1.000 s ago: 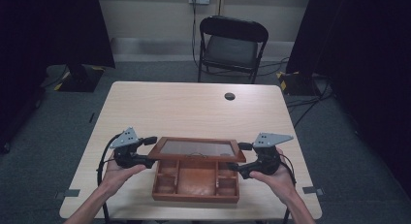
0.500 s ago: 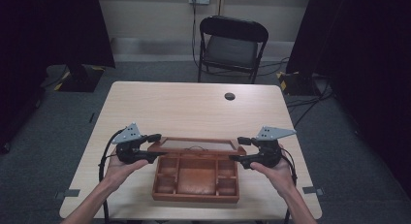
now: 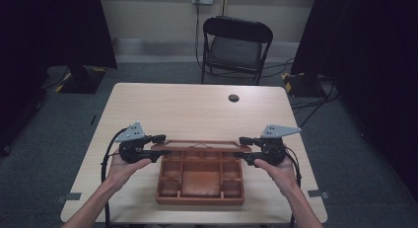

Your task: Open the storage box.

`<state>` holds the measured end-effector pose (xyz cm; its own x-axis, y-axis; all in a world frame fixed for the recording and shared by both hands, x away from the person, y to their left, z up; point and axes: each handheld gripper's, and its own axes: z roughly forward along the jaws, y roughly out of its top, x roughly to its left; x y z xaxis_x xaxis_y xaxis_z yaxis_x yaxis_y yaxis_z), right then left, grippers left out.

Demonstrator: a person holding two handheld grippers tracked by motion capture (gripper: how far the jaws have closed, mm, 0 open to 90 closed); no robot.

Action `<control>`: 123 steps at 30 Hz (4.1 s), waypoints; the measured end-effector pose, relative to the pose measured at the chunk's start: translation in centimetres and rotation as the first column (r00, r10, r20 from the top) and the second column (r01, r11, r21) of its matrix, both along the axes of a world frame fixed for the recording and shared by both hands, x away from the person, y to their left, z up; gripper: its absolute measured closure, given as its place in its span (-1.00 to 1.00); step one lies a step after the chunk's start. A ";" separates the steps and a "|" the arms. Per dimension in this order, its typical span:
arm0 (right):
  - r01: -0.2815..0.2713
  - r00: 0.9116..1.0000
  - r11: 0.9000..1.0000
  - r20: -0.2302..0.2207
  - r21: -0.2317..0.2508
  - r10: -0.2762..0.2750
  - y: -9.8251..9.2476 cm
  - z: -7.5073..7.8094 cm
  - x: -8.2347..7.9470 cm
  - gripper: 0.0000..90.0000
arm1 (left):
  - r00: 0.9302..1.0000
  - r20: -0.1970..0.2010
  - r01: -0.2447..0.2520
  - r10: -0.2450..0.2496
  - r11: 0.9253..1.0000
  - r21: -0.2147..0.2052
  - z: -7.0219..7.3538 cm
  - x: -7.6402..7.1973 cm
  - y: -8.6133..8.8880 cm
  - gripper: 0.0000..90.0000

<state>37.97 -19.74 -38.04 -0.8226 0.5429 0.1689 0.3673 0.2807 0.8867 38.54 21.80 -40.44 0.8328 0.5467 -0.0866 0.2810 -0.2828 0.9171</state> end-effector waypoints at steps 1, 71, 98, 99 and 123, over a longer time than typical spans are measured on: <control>0.002 1.000 1.000 0.002 0.003 -0.002 0.0 0.1 0.1 -0.07 | 1.000 -0.005 -0.006 0.006 1.000 -0.013 0.0 0.1 0.0 0.03; 0.085 0.996 0.996 0.001 0.033 -0.085 0.5 -0.5 5.9 0.16 | 0.999 -0.012 -0.047 0.046 0.997 -0.054 0.9 4.8 0.5 0.31; 0.108 0.994 0.994 -0.037 0.036 -0.106 0.3 -3.0 7.6 0.23 | 0.995 -0.050 -0.090 0.088 0.995 -0.036 -0.8 6.1 0.3 0.33; 0.108 0.994 0.994 -0.036 0.035 -0.106 0.3 -3.0 7.6 0.23 | 0.994 -0.055 -0.093 0.091 0.995 -0.039 -0.9 6.1 0.3 0.34; 0.150 0.988 0.988 -0.051 0.027 -0.148 1.0 -4.6 9.0 0.21 | 0.987 -0.081 -0.140 0.135 0.989 -0.054 -2.1 7.5 0.2 0.40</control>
<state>46.97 -18.77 -42.64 -0.7234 0.6526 0.2255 0.4463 0.1928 0.8739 46.03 22.04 -42.53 0.7394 0.6477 -0.1837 0.3842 -0.1819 0.9052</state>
